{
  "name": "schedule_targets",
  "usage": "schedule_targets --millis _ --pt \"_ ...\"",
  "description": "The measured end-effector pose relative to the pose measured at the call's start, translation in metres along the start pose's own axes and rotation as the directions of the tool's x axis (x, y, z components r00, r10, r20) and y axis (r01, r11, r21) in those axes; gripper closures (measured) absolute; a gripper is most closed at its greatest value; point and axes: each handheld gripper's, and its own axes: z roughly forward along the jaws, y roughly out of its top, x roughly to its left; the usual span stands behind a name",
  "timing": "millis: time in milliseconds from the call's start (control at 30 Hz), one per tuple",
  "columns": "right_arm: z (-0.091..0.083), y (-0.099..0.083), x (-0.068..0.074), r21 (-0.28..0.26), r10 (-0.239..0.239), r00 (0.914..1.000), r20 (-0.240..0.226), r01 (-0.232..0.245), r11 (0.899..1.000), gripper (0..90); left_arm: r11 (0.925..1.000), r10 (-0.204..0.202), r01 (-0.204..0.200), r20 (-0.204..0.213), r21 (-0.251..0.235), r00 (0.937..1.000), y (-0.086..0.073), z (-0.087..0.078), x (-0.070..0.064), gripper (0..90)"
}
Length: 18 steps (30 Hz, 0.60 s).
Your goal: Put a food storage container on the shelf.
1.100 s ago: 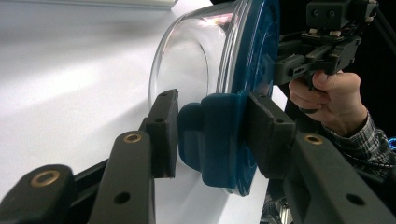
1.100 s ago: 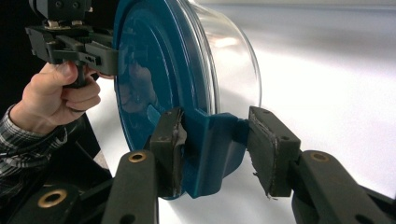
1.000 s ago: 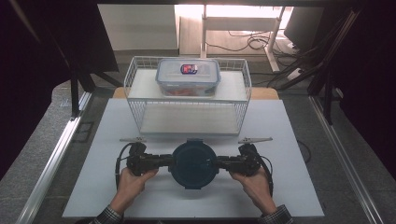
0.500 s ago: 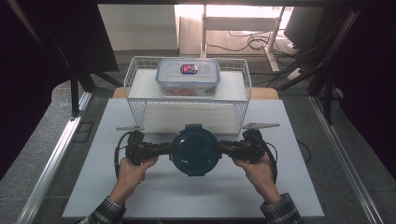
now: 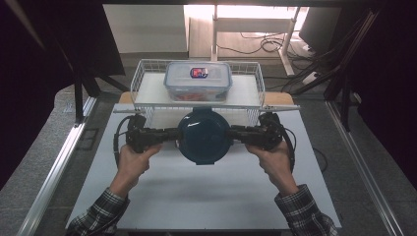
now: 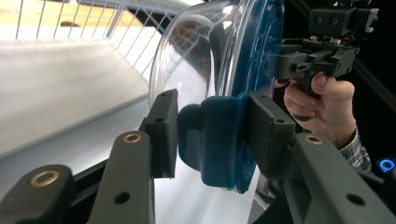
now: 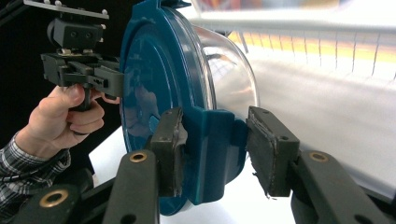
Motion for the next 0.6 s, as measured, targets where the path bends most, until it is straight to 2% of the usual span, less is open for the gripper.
schedule_targets --millis 200,433,600 --pt "-0.006 0.03 0.007 -0.014 -0.016 0.9998 0.011 0.016 1.0 57.1 0.9996 -0.009 0.009 0.025 -0.025 0.9996 0.021 -0.004 -0.002 57.3" --pt "-0.011 0.056 0.012 -0.035 -0.038 0.9993 0.007 0.038 0.999 57.2 0.9991 0.025 -0.025 0.007 -0.033 0.9997 0.05 -0.013 -0.014 57.3" --pt "-0.013 0.076 0.016 -0.059 -0.038 0.9993 -0.001 0.038 0.998 57.2 0.9987 0.032 -0.032 -0.001 -0.04 0.9995 0.073 -0.02 -0.02 57.2"
